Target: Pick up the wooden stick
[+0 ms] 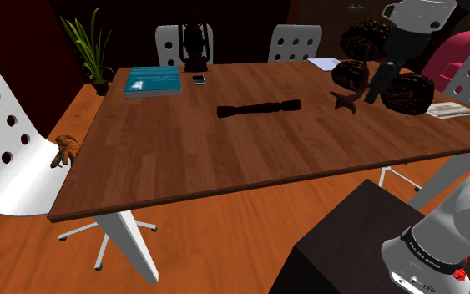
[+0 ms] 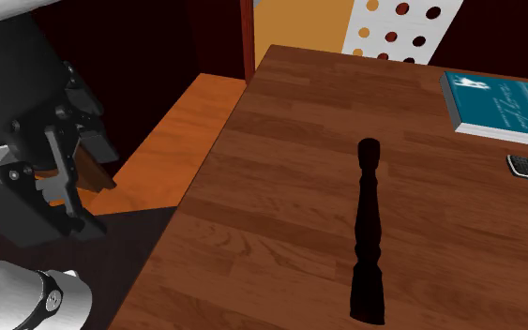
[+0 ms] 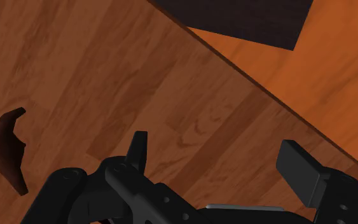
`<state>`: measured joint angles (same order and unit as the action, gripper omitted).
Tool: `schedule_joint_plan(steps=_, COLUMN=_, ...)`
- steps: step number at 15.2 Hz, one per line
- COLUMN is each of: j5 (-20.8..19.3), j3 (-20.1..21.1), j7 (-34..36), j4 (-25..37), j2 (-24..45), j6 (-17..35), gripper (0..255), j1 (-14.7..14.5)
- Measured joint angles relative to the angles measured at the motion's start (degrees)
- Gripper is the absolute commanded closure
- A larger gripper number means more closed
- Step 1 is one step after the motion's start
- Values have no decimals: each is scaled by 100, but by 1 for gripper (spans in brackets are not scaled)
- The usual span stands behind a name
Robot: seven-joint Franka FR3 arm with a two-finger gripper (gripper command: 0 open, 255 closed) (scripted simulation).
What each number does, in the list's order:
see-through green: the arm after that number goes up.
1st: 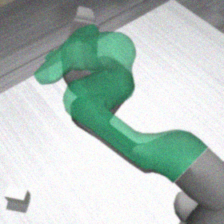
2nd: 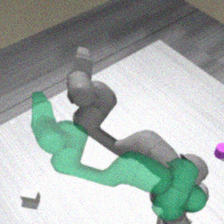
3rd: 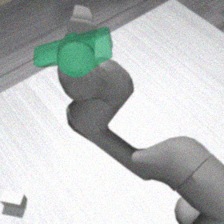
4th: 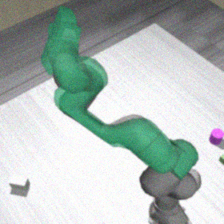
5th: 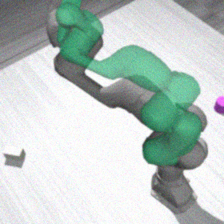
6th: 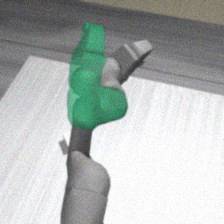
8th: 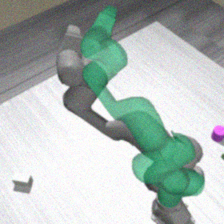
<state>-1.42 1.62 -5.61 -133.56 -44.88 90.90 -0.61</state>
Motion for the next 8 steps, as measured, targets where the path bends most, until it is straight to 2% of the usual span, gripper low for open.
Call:
schedule_joint_plan(steps=4, j5=-62, j3=-156, j7=-383, j4=88, j2=355, j6=241, gripper=0, j1=-81)
schedule_joint_plan(steps=8, j5=-157, j3=-479, j7=-1168, j4=401, j2=1245, j6=776, gripper=0, j1=-215)
